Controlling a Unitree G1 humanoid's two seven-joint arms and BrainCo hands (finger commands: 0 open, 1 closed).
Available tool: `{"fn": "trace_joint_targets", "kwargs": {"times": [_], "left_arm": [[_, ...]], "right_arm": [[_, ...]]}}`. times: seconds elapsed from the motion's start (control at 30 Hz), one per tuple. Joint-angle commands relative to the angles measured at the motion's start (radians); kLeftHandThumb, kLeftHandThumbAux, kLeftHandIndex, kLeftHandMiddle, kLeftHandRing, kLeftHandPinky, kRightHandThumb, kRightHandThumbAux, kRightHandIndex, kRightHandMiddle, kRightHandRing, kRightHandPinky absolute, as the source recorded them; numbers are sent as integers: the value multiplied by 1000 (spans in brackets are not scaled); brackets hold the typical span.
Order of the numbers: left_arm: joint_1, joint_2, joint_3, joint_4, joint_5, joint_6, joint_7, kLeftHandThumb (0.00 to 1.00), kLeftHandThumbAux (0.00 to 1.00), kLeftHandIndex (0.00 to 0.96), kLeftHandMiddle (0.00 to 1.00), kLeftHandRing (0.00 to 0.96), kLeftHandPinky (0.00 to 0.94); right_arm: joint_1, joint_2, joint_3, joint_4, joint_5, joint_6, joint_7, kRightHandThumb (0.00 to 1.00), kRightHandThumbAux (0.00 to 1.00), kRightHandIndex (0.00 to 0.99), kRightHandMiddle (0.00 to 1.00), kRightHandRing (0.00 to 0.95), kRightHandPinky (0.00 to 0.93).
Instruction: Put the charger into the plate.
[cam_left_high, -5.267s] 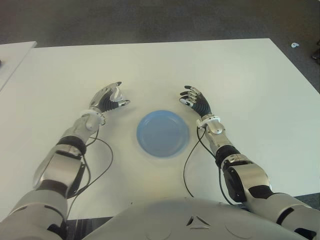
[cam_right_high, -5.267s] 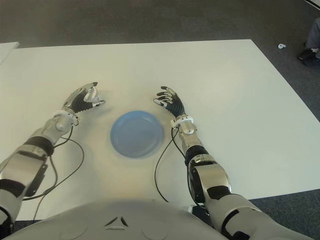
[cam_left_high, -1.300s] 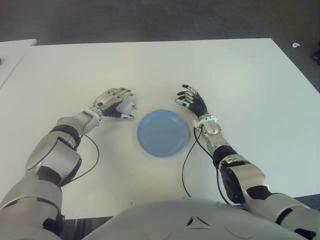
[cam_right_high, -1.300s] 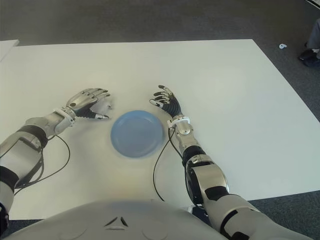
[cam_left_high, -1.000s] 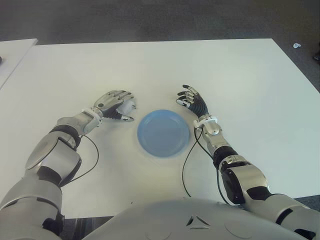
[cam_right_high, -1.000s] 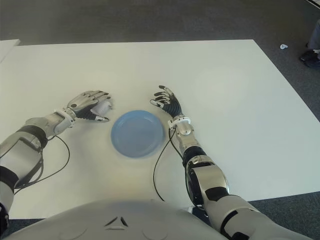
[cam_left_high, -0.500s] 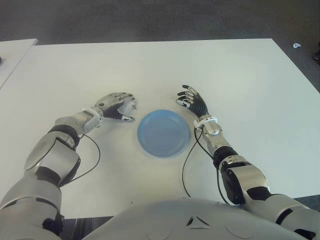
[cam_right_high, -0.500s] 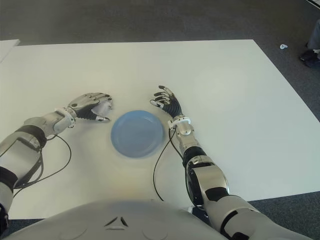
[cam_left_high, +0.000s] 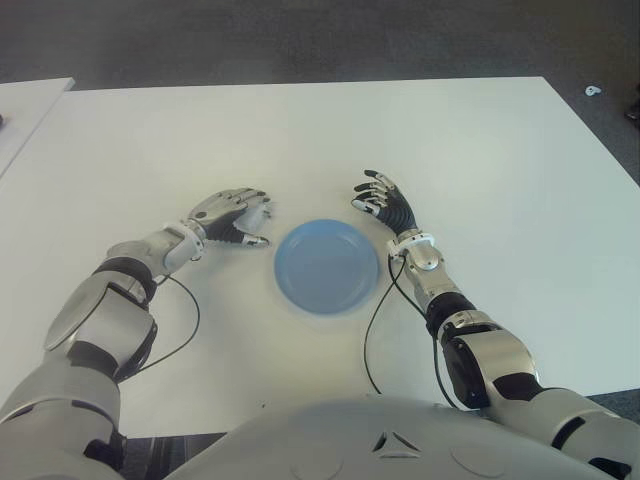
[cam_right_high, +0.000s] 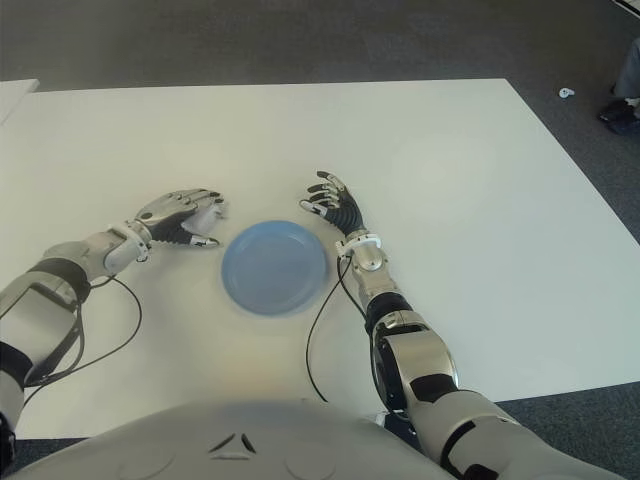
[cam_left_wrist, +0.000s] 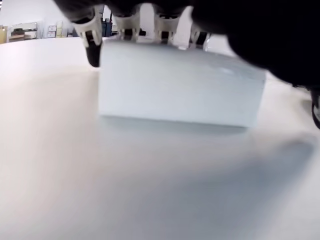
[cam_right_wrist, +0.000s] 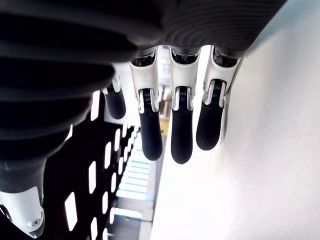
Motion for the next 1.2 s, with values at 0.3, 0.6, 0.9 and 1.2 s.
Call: {"fn": "trace_joint_targets", "kwargs": {"times": [0.3, 0.6, 0.9, 1.2], "left_arm": [[41, -17, -80, 28, 99, 133, 243, 314, 359, 182, 232, 214, 244], [58, -41, -140, 64, 164, 260, 531, 477, 481, 468, 644, 626, 653], [68, -70, -138, 80, 154, 349, 625, 388, 725, 733, 842, 822, 848], [55, -66, -148, 71, 153, 319, 703, 291, 747, 807, 905, 887, 894]], "right_arm": [[81, 13, -4, 82, -3, 84, 26, 11, 632, 154, 365, 371, 358], [79, 14, -5, 86, -6, 89, 25, 3, 617, 156, 360, 369, 360], [78, 15, -2, 86, -12, 89, 20, 0, 576, 155, 355, 364, 348], [78, 15, 1, 83, -14, 97, 20, 0, 546, 161, 353, 359, 337]]}}
